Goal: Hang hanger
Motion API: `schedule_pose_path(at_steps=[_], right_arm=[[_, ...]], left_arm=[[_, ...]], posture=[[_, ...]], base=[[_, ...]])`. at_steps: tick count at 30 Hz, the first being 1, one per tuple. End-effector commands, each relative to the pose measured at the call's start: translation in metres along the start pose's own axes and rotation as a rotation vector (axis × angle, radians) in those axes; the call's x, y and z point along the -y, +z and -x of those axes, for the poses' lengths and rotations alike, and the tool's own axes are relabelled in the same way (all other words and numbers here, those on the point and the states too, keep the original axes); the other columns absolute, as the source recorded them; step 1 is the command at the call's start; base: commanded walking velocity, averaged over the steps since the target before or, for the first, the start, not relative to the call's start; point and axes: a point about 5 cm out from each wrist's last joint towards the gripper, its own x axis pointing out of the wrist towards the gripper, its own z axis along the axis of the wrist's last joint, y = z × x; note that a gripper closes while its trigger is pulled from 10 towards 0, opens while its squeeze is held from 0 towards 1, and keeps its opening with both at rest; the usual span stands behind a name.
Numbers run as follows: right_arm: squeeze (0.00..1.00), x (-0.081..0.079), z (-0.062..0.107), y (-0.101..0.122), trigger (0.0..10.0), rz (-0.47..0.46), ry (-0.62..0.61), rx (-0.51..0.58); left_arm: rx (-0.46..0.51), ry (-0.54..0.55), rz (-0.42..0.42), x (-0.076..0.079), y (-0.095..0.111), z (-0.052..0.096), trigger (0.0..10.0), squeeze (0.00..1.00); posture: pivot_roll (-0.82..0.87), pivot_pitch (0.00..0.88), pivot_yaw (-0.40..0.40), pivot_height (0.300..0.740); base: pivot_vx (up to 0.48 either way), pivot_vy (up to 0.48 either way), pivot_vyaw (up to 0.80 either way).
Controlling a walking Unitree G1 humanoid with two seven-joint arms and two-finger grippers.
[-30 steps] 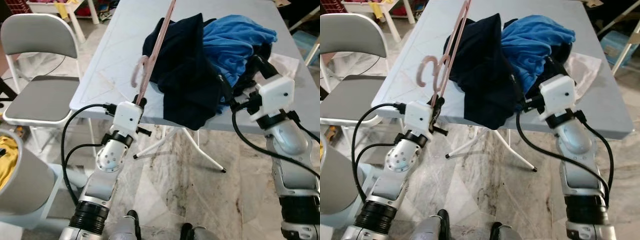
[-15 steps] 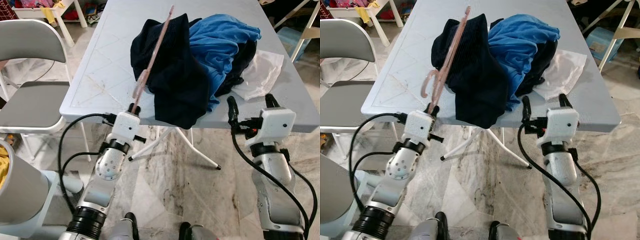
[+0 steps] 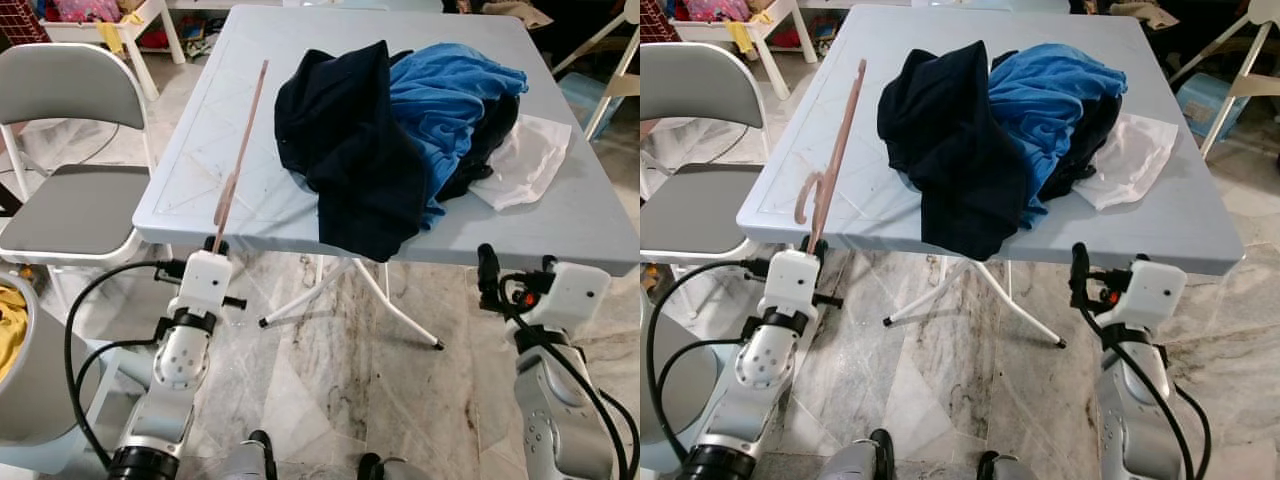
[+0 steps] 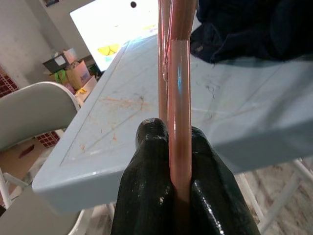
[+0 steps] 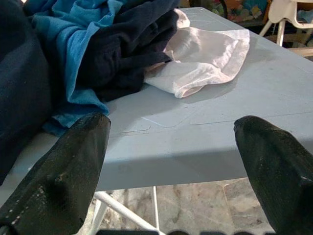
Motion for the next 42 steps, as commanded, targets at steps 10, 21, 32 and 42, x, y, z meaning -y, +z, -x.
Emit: schedule_pose_path(at_steps=[10,21,32,42], right_arm=[[0.0,0.002,0.002,-0.007,10.0,-0.047,-0.039,-0.033],[0.0,0.002,0.0,-0.009,10.0,-0.055,-0.044,-0.038],[0.0,-0.002,-0.003,-0.009,10.0,-0.063,-0.03,-0.044],[0.0,-0.006,-0.006,-0.011,10.0,-0.072,-0.025,-0.049]], left_arm=[[-0.003,-0.029,0.009,0.008,0.002,-0.006,10.0,0.0],[-0.002,-0.05,0.02,0.014,0.003,-0.01,10.0,0.0],[-0.005,-0.056,0.022,0.016,0.002,-0.011,10.0,0.0],[-0.01,-0.034,0.025,0.013,0.002,-0.012,10.0,0.0]], posture=[[0.03,0.128,0.017,0.74],[0.02,0.099,0.019,0.74],[0.02,0.101,0.014,0.74],[0.02,0.116,0.016,0.74]], base=[[0.0,0.0,0.0],[0.0,0.0,0.0],[-0.112,0.0,0.0],[-0.338,0.0,0.0]])
